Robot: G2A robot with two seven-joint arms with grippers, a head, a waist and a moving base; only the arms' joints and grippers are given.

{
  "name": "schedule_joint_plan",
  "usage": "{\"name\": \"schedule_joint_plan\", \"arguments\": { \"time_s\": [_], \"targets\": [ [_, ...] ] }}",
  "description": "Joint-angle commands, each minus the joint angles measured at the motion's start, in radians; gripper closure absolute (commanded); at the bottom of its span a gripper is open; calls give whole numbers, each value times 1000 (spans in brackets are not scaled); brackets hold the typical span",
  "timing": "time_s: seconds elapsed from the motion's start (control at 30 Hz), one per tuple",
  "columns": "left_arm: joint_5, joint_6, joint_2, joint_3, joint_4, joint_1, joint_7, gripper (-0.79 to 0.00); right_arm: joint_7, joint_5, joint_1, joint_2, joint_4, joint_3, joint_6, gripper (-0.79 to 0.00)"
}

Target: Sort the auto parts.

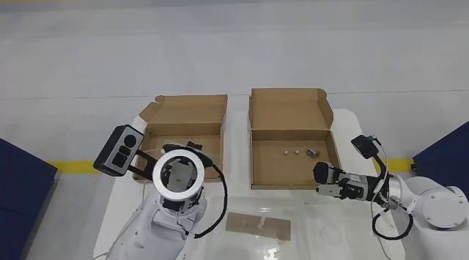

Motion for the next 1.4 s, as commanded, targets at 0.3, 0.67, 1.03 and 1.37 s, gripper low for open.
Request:
{"name": "schedule_joint_plan", "arguments": {
  "time_s": [0.3, 0.67, 1.03, 1.37],
  "targets": [
    [-9, 0, -6, -8, -2, 0, -19, 0, 0, 0, 0, 0, 0, 0, 0, -785],
    [-9, 0, -6, -8, -2, 0, -19, 0, 0, 0, 0, 0, 0, 0, 0, -785],
    [-9, 0, -6, -8, -2, 0, -19, 0, 0, 0, 0, 0, 0, 0, 0, -785],
    [-7, 35, 1, -33, 15, 31, -125, 0, 0, 0, 0, 0, 0, 0, 0, -785]
  ]
}}
